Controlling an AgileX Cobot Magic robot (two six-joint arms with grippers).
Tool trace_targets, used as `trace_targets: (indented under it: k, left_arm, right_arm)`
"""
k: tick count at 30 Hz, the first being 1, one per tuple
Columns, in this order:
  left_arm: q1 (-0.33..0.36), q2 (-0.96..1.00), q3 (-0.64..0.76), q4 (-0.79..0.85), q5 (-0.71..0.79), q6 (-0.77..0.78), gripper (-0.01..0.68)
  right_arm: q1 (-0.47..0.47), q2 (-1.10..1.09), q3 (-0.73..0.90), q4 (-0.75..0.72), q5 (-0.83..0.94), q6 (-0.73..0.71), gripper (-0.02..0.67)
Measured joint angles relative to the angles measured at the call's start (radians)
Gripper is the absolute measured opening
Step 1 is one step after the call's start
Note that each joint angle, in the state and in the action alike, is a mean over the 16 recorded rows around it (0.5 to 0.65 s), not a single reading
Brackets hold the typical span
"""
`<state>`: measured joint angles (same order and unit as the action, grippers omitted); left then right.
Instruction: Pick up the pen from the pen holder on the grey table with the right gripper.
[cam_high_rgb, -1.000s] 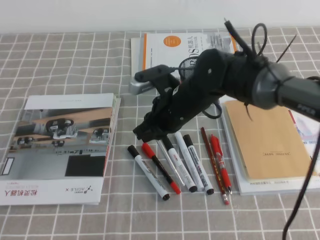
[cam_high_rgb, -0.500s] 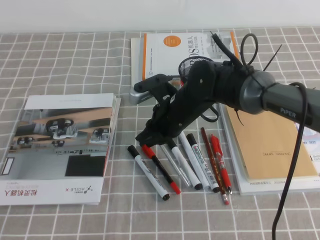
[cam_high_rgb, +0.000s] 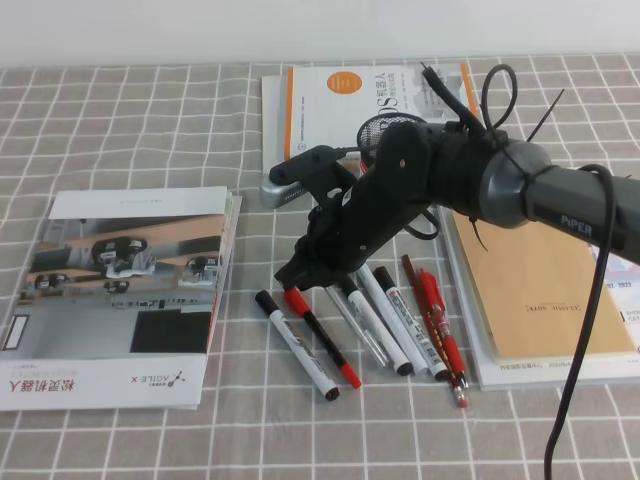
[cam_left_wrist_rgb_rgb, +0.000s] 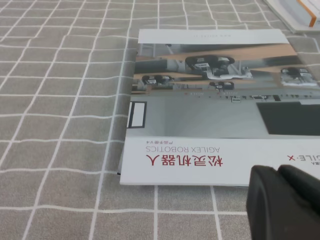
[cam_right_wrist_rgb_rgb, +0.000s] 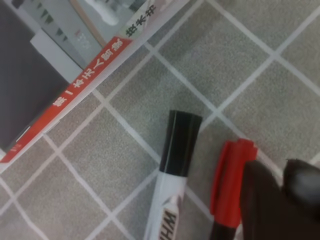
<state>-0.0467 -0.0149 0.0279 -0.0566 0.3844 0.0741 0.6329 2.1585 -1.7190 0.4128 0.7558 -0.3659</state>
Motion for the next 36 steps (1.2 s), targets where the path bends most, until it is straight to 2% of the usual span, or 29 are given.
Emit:
trace_targets:
  k: [13, 17, 21, 27, 32, 36]
  left_arm:
    - [0.000, 0.000, 0.000, 0.000, 0.000, 0.000, -0.005]
    - [0.000, 0.000, 0.000, 0.000, 0.000, 0.000, -0.005]
    - [0.000, 0.000, 0.000, 0.000, 0.000, 0.000, -0.005]
    - [0.000, 0.000, 0.000, 0.000, 0.000, 0.000, -0.005]
    - [0.000, 0.000, 0.000, 0.000, 0.000, 0.000, -0.005]
    - [0.000, 0.000, 0.000, 0.000, 0.000, 0.000, -0.005]
  right_arm:
    - [0.000, -0.004, 0.000, -0.005, -0.002, 0.003, 0.229]
    - [0.001, -0.026, 0.000, -0.019, 0.006, 0.005, 0.254]
    - [0.009, -0.078, 0.001, -0.054, 0.035, 0.019, 0.212]
    - [0.027, -0.225, 0.042, -0.132, 0.090, 0.062, 0.105]
    - [0.042, -0.404, 0.147, -0.192, 0.117, 0.106, 0.022]
    - [0.049, -0.564, 0.267, -0.219, 0.116, 0.133, -0.005]
